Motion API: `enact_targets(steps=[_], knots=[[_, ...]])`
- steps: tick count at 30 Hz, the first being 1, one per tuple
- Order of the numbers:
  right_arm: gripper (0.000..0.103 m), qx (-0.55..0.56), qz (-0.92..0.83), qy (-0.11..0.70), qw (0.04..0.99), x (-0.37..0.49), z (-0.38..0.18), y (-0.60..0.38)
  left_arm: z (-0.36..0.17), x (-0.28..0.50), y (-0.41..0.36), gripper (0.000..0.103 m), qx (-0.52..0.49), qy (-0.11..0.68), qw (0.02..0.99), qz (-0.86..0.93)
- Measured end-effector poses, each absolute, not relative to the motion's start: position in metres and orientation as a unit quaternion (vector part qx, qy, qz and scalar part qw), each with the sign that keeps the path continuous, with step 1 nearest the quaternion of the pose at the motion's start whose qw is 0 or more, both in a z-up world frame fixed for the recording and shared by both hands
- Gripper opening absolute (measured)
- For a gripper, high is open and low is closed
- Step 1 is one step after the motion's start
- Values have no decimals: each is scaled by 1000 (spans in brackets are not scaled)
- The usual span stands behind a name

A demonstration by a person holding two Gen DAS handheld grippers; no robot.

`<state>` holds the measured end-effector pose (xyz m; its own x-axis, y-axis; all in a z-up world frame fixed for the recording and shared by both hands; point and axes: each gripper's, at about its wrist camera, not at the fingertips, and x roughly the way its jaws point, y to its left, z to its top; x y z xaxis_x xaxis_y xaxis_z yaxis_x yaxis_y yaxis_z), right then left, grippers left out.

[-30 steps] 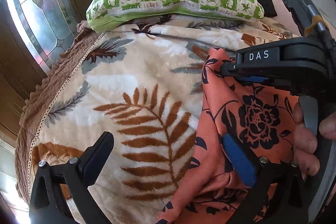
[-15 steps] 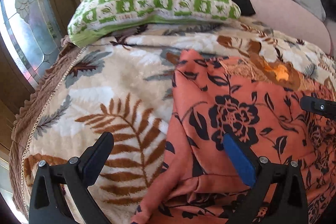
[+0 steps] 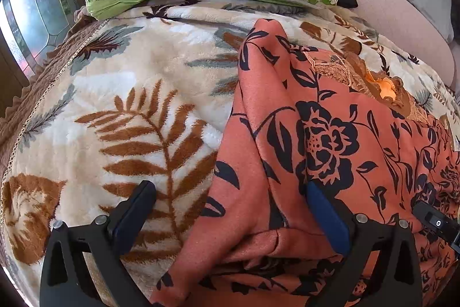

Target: Fold small clothes

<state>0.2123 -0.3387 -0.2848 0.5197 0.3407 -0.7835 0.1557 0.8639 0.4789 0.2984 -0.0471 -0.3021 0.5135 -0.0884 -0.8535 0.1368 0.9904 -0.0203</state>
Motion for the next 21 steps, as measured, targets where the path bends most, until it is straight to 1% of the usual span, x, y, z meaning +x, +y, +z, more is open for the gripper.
enact_targets(steps=[3,6,9,11,13,15,16,18,21], knots=[[29,239,57,492,836,210,-278,-336,-300,302,-47,103,31,496,865,-76],[28,227,63,494,837,209,-265,-341,-293,300,-52,103,56,485,870,-73],[28,211,26,458,863,200,-247,-358,-281,291,-63,103,97,445,888,-62],[28,222,-6,444,868,197,-245,-377,-272,283,-69,103,110,412,902,-67],[29,230,-32,464,855,198,-258,-388,-269,279,-73,103,115,400,906,-78],[29,226,-28,494,839,197,-280,-389,-283,285,-77,103,138,428,890,-70],[29,217,-26,475,852,191,-279,-387,-294,290,-77,103,139,452,878,-71],[29,200,-27,475,856,185,-279,-381,-297,294,-65,103,87,463,878,-82],[29,207,-29,469,858,182,-281,-381,-300,302,-52,103,37,499,861,-94]])
